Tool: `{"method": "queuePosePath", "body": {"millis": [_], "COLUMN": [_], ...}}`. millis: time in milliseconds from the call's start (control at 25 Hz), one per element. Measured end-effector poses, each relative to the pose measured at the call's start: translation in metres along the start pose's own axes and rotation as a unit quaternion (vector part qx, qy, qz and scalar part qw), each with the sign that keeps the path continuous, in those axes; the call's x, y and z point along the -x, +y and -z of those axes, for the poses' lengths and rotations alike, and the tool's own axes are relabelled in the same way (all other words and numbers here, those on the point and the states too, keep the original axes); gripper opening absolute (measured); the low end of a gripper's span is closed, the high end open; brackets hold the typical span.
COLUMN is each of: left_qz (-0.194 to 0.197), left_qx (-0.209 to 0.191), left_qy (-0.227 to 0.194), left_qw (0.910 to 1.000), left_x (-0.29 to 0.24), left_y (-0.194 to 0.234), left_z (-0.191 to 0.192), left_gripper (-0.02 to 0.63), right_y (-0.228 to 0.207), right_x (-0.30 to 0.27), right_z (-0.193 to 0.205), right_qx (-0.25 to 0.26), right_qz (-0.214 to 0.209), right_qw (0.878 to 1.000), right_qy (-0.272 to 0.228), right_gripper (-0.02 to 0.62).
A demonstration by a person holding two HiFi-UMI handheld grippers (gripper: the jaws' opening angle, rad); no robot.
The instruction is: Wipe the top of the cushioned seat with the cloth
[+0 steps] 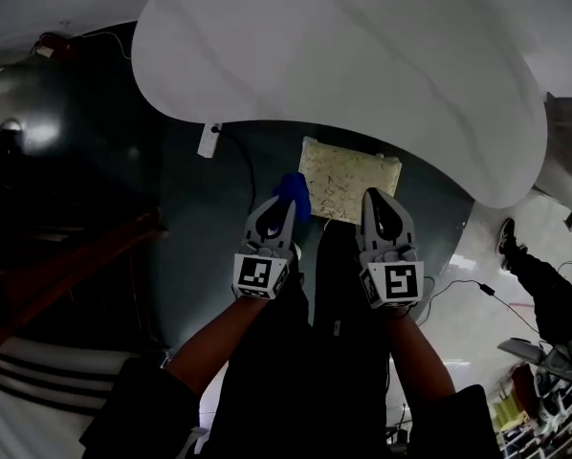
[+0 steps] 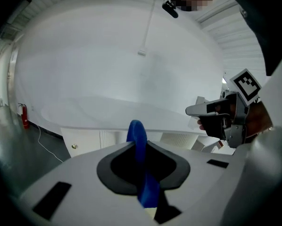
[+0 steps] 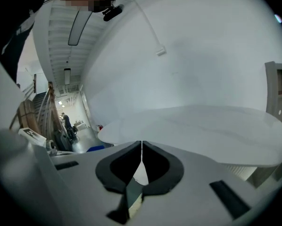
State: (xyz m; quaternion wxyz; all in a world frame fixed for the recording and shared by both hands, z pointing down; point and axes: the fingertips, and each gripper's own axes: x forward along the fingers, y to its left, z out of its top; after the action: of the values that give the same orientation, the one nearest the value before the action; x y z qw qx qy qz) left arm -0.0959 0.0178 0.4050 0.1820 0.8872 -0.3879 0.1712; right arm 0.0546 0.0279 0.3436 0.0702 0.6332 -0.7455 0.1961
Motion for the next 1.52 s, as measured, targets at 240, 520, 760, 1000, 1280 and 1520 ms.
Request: {"method": "queuePosePath", "body": {"millis": [240,520,760,1000,1280,1520], "left_qz": [0.014,-0.014,-0.022,-0.044,-0.046,0.006], "left_qx": [-0.049,-0.041,-0.089,-0.119,-0.115,-0.098], "left_qy": [0.035,0.106,0.112,0.125,0.140,0.155], "left_qw": [0.9981,0.9934,0.9895,0.9840,0.9824,0.9830], "left_x": [-0.071,-0.122,-0.153,-0.184,-0.209,-0.244], "left_y": [0.020,0.064,0.082,0.108,0.108,0.080], "left_z": [0.071,0.157,0.186,0.217,0.249,0.269], "left_gripper": [0.057,0.057,0.057,0.057,0.057,0.057], "right_y": [-0.033,-0.042,-0.058,-0.053,-0.059,-0.072], "right_x": [-0.048,-0.093,-0.109,-0.110,-0.112,-0.116], "right_z": [0.073,0.117,0.146,0.156,0.178,0.187], "right_qx": [-0.033,-0.015,-0.002,0.066,0.070,0.060], "right_qz": [0.019,-0.027,-0.030,-0.047,-0.050,-0.051], "right_qw": [0.999,0.999,0.999,0.995,0.993,0.993], "right_qy": [0.019,0.034,0.043,0.052,0.080,0.087], "right_gripper": [0.038,0.038,0.038,0.038,0.038,0.038]}}
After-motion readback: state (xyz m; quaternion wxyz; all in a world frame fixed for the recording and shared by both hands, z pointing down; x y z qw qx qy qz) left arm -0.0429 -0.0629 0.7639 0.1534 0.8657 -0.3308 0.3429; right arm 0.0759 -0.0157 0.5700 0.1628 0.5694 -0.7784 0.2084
